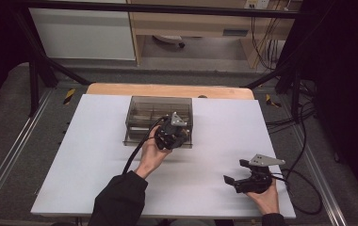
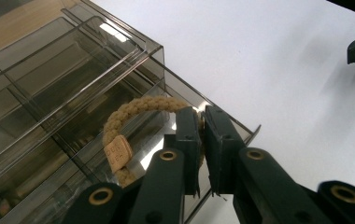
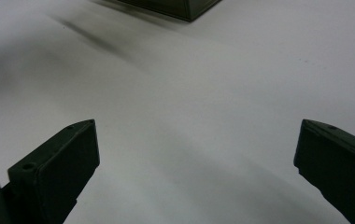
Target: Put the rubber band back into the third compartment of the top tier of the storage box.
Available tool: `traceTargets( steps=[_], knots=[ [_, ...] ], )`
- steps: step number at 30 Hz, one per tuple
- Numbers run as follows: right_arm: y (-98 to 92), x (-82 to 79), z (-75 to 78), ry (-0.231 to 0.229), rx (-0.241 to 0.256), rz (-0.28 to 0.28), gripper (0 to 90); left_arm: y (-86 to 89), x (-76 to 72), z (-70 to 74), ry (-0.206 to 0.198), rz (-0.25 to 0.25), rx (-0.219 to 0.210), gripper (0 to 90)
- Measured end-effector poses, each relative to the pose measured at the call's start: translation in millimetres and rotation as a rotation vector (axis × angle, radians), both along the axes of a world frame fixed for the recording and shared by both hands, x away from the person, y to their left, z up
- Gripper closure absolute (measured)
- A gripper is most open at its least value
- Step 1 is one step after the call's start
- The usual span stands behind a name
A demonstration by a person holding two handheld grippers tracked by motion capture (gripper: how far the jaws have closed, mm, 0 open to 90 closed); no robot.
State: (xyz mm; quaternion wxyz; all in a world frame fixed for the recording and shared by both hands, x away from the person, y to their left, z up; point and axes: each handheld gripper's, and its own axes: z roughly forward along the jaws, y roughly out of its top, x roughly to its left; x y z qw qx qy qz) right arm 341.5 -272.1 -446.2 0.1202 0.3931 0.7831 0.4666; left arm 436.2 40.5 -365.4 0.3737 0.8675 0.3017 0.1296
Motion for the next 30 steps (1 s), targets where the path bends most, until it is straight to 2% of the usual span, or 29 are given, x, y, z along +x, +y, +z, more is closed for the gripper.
traceTargets(
  steps=[12, 16, 25, 30],
  knots=[
    [0.1, 0.0, 0.1, 0.000, 0.002, 0.000, 0.8, -1.5, -0.7, -1.0, 0.008, -0.006, -0.003, 82.3],
    [-0.1, -0.1, 0.2, 0.001, 0.001, 0.000, 0.8, -0.1, -1.0, 0.8, 0.002, -0.001, -0.016, 75.7],
    [0.0, 0.0, 0.2, 0.001, 0.001, -0.001, 0.8, 6.9, -5.1, 8.8, -0.018, 0.000, -0.021, 66.7],
    [0.0, 0.0, 0.1, 0.002, 0.002, -0.001, 0.8, 14.4, -8.5, 14.7, -0.030, 0.004, -0.025, 56.9]
  ],
)
